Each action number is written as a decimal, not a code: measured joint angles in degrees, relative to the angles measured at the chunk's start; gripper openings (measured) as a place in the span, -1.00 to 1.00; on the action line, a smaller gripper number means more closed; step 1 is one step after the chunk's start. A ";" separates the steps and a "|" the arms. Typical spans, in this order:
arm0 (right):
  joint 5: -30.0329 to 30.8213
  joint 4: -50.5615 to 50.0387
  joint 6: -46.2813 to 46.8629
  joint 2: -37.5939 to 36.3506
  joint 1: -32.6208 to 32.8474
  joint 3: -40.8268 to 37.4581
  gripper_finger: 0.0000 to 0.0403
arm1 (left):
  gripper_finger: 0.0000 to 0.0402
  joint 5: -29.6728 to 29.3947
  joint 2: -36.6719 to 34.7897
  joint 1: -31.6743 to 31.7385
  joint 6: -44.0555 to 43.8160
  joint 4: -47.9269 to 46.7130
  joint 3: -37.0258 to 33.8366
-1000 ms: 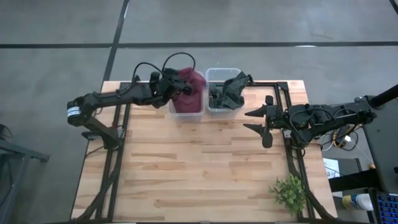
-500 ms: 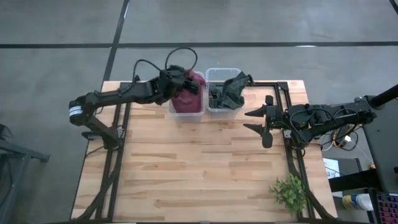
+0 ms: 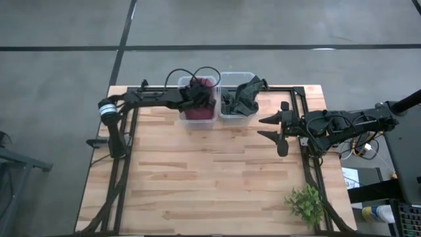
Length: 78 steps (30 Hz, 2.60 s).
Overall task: Pick & Place hat
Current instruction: Put the red cap into the left transparent bin, then adjust the black cap in the right transparent bin
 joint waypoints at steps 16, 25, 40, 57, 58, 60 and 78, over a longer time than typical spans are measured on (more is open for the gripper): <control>-0.02 0.03 -0.08 0.00 0.00 0.00 0.01 | -0.11 -8.13 -15.09 -0.34 6.10 0.19 4.55; -0.02 0.05 -0.10 0.01 0.00 0.00 0.01 | -0.11 -7.89 -25.42 -0.62 8.36 0.51 4.55; 23.39 0.06 0.01 0.00 -0.68 0.00 0.01 | -0.11 -3.24 -39.91 -0.79 9.60 -14.52 4.37; 19.24 -5.08 8.19 0.67 -13.81 0.02 0.01 | -0.11 -0.69 -61.94 -1.80 10.40 -11.90 -12.33; 19.01 -4.97 9.35 0.93 -14.37 0.06 0.01 | -0.11 -0.36 -63.29 -1.80 10.40 -10.51 -13.95; 18.33 -4.96 10.64 1.98 -15.33 0.11 0.01 | -0.11 1.20 -65.73 -1.85 10.40 -7.27 -17.37; 9.24 -11.41 20.72 17.92 -29.51 4.99 0.01 | -0.11 7.48 -79.51 -1.85 7.08 5.30 -35.20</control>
